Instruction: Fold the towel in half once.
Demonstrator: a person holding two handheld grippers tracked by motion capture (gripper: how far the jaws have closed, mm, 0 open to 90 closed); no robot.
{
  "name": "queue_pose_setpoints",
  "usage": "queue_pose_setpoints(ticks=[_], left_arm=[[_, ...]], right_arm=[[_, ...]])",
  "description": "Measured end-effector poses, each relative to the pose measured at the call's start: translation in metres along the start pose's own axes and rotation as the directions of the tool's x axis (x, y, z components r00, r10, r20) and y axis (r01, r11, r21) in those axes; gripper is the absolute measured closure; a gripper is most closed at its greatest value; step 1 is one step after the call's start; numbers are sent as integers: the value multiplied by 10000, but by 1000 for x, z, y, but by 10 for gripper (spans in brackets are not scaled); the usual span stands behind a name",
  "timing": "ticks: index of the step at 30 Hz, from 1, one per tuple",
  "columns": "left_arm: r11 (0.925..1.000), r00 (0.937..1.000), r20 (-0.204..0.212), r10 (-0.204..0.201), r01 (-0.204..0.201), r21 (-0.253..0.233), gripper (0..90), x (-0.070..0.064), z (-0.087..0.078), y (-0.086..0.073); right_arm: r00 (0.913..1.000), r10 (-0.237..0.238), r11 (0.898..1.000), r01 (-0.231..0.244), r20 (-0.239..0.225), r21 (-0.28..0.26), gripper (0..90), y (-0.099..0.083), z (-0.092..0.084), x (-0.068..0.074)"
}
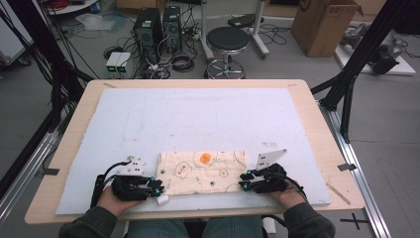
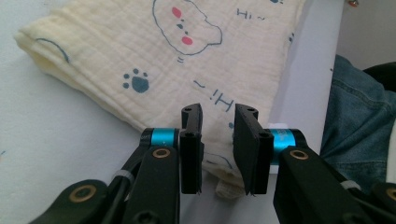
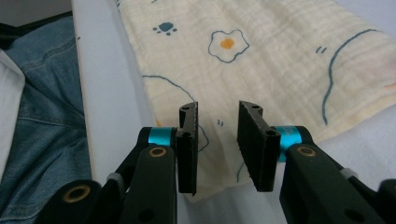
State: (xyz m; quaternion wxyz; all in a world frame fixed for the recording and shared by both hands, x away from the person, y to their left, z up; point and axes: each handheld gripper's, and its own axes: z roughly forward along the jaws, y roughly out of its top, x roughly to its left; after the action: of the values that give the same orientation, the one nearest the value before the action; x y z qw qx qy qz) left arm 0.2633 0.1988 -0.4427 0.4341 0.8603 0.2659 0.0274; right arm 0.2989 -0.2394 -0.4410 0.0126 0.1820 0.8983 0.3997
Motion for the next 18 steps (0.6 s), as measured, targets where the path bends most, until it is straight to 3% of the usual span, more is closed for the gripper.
queue_pose_setpoints(ticks=[9,14,18], left_arm=[[9998,9997,-137,199,-199,3,711,-3,0,-1],[9998,9998,-88,193,-193,-55,699,-2,0,0],[9991,9998,-160,125,-131,-396,661,-1,-4,2]], right_arm=[[9990,-229,9996,235,385,-140,678,-5,-1,5],[9994,-94,9998,100,335,-189,673,-5,0,5],[9996,-5,9999,9,266,-148,623,-4,0,5]])
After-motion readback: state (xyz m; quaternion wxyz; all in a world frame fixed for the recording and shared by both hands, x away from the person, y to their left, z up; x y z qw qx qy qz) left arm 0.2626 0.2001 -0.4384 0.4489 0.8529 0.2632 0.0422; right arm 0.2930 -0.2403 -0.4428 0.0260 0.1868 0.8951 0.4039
